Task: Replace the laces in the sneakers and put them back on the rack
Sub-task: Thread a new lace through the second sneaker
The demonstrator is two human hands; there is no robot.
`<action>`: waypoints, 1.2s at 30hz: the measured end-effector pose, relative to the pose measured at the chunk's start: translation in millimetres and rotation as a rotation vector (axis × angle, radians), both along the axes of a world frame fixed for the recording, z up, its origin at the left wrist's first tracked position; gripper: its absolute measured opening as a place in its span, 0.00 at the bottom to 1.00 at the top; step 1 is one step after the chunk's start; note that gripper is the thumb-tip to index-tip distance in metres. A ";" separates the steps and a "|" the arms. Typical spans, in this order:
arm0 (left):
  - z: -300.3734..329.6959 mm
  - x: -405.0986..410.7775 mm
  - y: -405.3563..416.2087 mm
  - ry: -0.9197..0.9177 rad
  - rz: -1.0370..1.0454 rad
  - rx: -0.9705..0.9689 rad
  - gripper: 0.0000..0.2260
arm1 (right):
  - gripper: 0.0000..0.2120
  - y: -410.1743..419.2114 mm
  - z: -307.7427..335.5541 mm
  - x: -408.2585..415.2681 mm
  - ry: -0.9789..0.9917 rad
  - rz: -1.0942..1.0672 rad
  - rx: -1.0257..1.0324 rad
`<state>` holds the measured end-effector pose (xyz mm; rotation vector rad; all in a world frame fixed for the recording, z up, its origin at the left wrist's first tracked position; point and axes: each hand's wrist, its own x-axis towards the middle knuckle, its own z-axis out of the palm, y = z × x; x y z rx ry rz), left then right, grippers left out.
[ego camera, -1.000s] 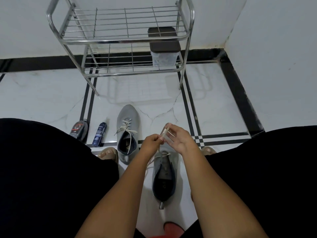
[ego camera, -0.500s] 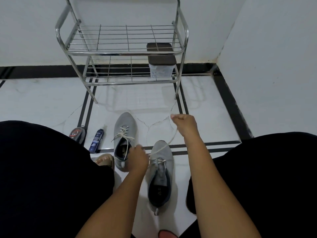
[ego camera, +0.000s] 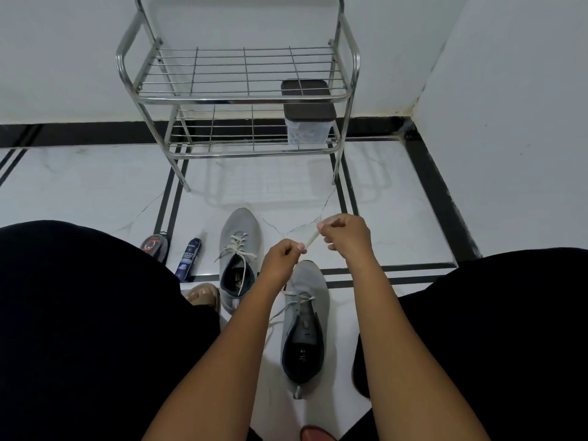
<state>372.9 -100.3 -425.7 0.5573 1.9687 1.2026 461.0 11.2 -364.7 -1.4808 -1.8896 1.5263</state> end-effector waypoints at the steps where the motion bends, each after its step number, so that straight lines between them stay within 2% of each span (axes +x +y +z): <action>1: -1.2 -1.8 -0.3 0.015 0.001 -0.019 0.08 | 0.03 0.4 -0.6 0.2 -0.017 -0.001 -0.005; 4: -1.7 -4.8 0.9 0.036 -0.028 -0.046 0.06 | 0.04 -1.4 -6.1 -2.6 -0.065 -0.001 0.009; 7: 3.5 -0.8 3.6 -0.048 -0.060 0.048 0.10 | 0.06 -6.3 -9.4 -5.0 -0.115 0.084 0.003; 9: 3.7 0.7 5.5 -0.031 -0.055 0.074 0.09 | 0.06 -7.2 -11.9 -4.1 -0.095 0.110 0.017; 12: -4.8 -3.5 5.4 0.043 0.003 0.033 0.08 | 0.05 -4.1 -15.1 -2.8 -0.088 0.058 0.024; 16: -8.7 -5.1 3.7 -0.042 0.020 0.032 0.05 | 0.06 -5.9 -24.5 -5.5 -0.087 0.047 -0.026; 19: -11.7 -3.2 7.2 -0.082 0.051 0.058 0.05 | 0.12 -8.3 -37.7 -9.8 -0.061 0.007 -0.071; 22: -25.2 -4.4 7.2 -0.062 0.110 -0.025 0.08 | 0.17 -2.6 -64.1 -5.0 -0.063 -0.155 -0.139; 25: -48.9 0.6 -3.3 -0.037 0.087 -0.129 0.12 | 0.13 -3.9 -97.7 6.7 -0.302 -0.143 -0.199; 28: -73.0 12.4 -15.9 -0.046 -0.004 -0.253 0.13 | 0.12 -30.0 -124.7 20.0 -0.555 0.025 -0.312; 32: -92.2 30.9 -24.8 0.071 -0.133 -0.457 0.11 | 0.09 -63.8 -141.1 34.9 -0.685 0.321 -0.301; 36: -94.6 42.6 -21.7 0.194 -0.191 -0.555 0.04 | 0.11 -54.8 -154.1 37.8 -0.722 0.298 -0.277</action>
